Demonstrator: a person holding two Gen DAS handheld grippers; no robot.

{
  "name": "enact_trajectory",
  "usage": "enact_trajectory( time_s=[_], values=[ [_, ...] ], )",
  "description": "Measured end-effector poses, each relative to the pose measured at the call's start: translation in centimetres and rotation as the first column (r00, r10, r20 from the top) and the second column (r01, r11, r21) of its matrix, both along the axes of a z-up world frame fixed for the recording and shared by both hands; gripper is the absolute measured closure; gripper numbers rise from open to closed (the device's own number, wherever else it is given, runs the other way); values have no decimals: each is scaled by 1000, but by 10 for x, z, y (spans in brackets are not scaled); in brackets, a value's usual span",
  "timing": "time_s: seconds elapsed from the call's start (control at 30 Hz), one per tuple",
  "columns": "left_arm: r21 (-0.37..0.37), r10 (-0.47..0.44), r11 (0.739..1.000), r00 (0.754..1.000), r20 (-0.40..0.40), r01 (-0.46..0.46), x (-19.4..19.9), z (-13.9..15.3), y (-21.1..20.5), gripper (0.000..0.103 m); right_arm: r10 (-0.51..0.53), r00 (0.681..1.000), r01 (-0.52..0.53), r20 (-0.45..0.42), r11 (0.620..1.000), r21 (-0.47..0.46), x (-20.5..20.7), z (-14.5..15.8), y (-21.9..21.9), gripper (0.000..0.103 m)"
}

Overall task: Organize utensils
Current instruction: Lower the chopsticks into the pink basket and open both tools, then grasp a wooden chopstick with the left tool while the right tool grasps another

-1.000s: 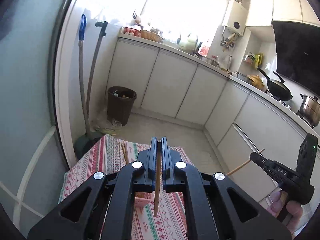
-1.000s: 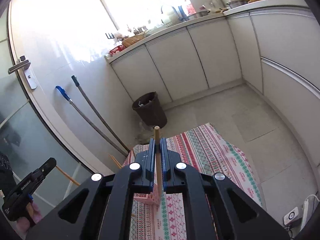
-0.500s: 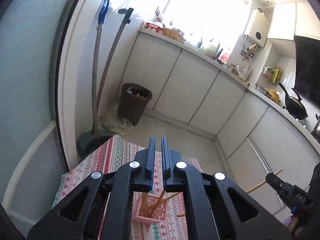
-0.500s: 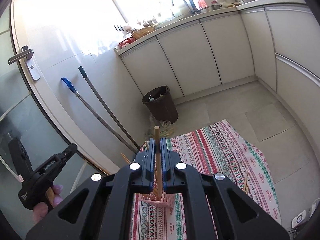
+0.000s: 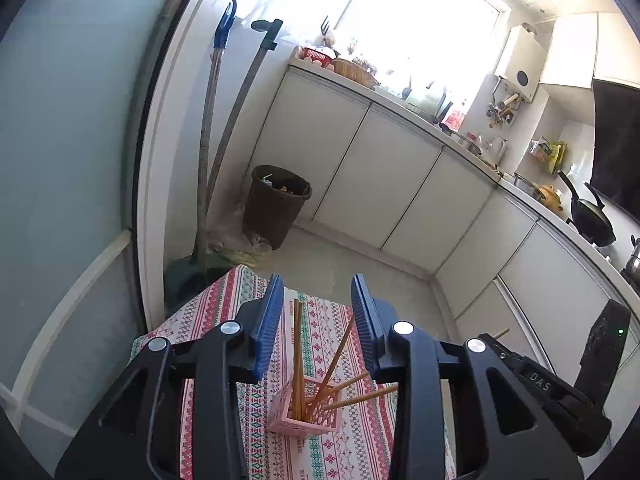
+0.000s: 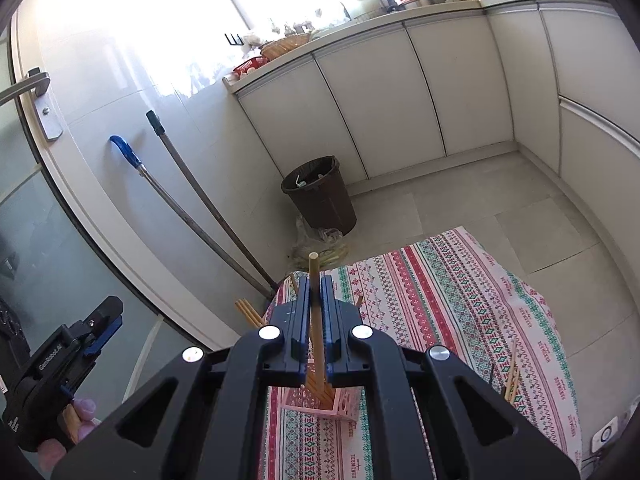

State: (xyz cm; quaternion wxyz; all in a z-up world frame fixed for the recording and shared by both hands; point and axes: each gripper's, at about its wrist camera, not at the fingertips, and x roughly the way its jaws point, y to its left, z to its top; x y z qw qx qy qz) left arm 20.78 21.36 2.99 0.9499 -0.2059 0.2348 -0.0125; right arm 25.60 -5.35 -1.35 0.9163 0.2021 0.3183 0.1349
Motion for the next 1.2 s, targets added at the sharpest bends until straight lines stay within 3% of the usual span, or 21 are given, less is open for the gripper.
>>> enact_trajectory(
  time_s=[0.17,0.37,0.43,0.53,0.67,0.73,0.87,1.0,1.13,1.2],
  values=[
    [25,-37,999,999,-34,38,5,-10,-14,70,30,999,-31,-43,999,-21,12,-34,22,94],
    [90,-78,993,996,-53,83,2,-14,-36,70,12,1000,-14,-19,996,-91,-3,-25,16,89],
    [104,-90,990,994,-65,96,0,-16,-44,67,3,1000,-5,-17,993,-119,-9,-23,10,79],
    [144,-98,983,990,-104,113,-2,-26,-59,55,-17,1000,13,-23,989,-150,-19,-26,0,71],
    [187,-130,969,977,-171,161,0,-44,-79,53,-65,997,54,-43,974,-222,-32,-32,-12,63],
    [205,-142,962,970,-195,182,2,-53,-91,52,-84,996,71,-41,963,-261,-39,-35,-19,51],
    [225,-159,951,961,-226,210,4,-69,-113,29,-128,990,103,-53,935,-339,-52,-44,-37,36],
    [239,-182,940,950,-255,244,7,-84,-137,16,-288,956,242,-63,887,-393,-66,-56,-85,15],
    [247,-234,913,913,-334,325,18,-107,-166,7,-422,901,347,-100,840,-417,-75,-67,-147,7],
    [240,-266,892,873,-409,384,29,-126,-184,7,-441,887,348,-137,833,-431,-77,-74,-169,7]
  ],
)
